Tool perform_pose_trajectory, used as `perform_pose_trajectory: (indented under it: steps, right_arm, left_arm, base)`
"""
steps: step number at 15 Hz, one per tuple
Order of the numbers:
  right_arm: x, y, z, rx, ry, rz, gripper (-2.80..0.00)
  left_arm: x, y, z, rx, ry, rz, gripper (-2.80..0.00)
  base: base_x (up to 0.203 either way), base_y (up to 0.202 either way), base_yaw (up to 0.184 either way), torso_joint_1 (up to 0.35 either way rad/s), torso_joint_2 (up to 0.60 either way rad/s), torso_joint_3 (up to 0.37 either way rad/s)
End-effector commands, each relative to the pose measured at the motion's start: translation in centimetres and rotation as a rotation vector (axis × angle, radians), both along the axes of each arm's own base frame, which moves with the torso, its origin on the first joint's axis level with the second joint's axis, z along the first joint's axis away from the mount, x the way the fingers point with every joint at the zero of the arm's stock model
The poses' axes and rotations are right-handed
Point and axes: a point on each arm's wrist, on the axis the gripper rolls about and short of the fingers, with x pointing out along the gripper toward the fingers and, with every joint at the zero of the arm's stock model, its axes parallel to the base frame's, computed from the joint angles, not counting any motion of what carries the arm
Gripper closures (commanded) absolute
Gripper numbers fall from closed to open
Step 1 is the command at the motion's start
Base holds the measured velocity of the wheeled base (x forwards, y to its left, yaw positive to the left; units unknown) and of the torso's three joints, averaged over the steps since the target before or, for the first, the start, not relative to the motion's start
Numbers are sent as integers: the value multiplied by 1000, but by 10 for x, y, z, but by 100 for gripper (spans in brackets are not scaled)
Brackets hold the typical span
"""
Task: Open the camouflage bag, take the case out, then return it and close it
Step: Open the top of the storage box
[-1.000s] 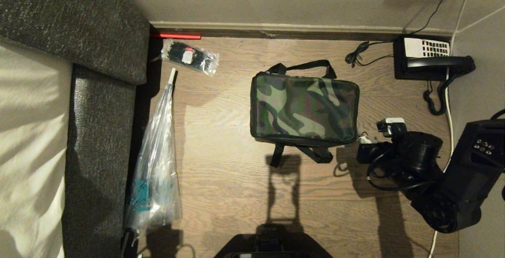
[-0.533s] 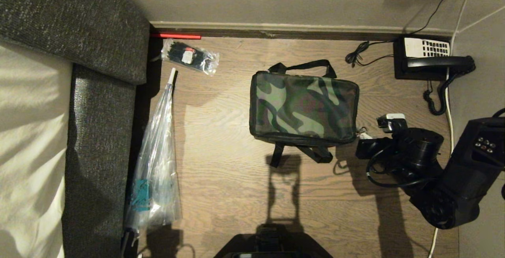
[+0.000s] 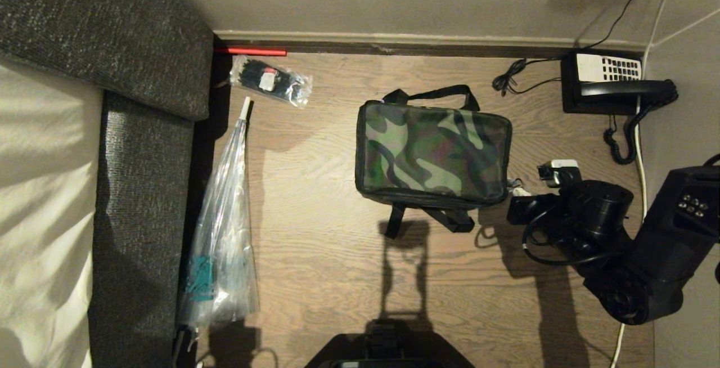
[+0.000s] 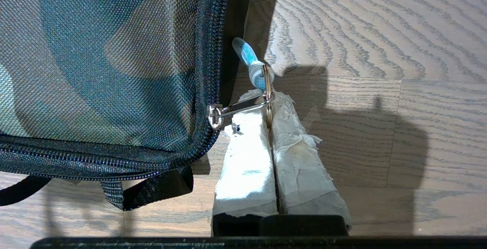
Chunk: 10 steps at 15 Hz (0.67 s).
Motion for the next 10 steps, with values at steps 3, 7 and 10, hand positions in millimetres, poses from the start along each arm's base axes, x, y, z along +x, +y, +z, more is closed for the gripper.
perform_pose_trajectory:
  steps: [3, 7, 10]
  right_arm:
    - [2, 0, 4, 3, -22, -1, 0]
    - [5, 1, 9, 14, -48, -4, 0]
    - [8, 1, 13, 17, -68, -4, 0]
  left_arm:
    - [0, 0, 0, 0, 0, 0, 0]
    - [0, 0, 0, 0, 1, 0, 0]
    - [0, 0, 0, 0, 1, 0, 0]
  base:
    - [0, 0, 0, 0, 0, 0]
    - [0, 0, 0, 0, 0, 0]
    - [0, 0, 0, 0, 0, 0]
